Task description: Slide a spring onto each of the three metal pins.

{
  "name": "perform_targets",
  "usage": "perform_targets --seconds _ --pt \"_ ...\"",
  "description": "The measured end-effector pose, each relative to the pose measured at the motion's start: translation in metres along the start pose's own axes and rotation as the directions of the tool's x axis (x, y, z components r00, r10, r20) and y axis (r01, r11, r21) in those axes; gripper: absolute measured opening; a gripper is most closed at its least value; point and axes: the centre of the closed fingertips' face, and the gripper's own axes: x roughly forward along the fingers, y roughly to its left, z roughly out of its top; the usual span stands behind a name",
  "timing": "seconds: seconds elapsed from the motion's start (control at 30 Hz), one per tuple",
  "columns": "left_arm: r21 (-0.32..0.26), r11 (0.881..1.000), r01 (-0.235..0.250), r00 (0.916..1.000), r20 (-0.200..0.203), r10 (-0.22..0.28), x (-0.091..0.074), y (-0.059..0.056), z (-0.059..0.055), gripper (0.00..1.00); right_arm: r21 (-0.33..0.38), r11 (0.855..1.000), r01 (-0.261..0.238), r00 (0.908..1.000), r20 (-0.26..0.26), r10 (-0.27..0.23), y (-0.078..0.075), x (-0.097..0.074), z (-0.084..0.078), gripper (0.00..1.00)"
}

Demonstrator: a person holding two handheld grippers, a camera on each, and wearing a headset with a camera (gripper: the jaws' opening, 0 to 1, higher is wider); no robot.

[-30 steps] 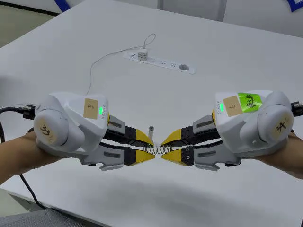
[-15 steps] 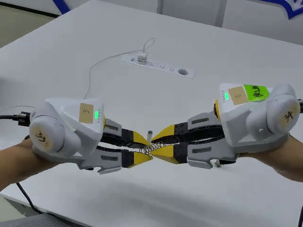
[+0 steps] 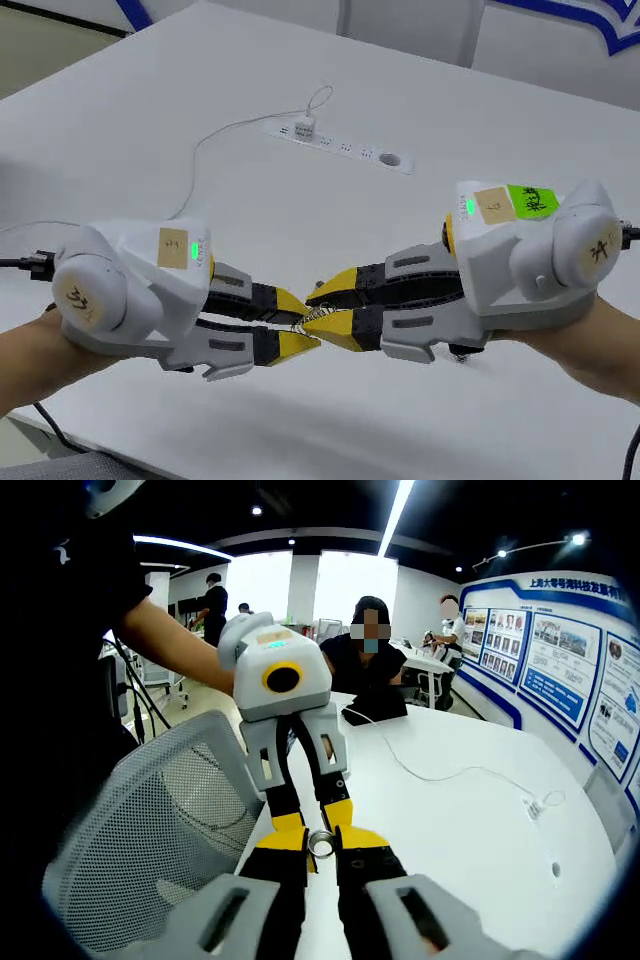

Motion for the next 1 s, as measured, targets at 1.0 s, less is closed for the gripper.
perform_targets --seconds 1.0 --pt "-0.142 0.986 -0.088 0.9961 -0.018 0.086 -0.02 0.009 -0.013 0.24 0.026 0.998 0.056 0.998 0.026 -0.057 -0.01 0.008 0.014 0.1"
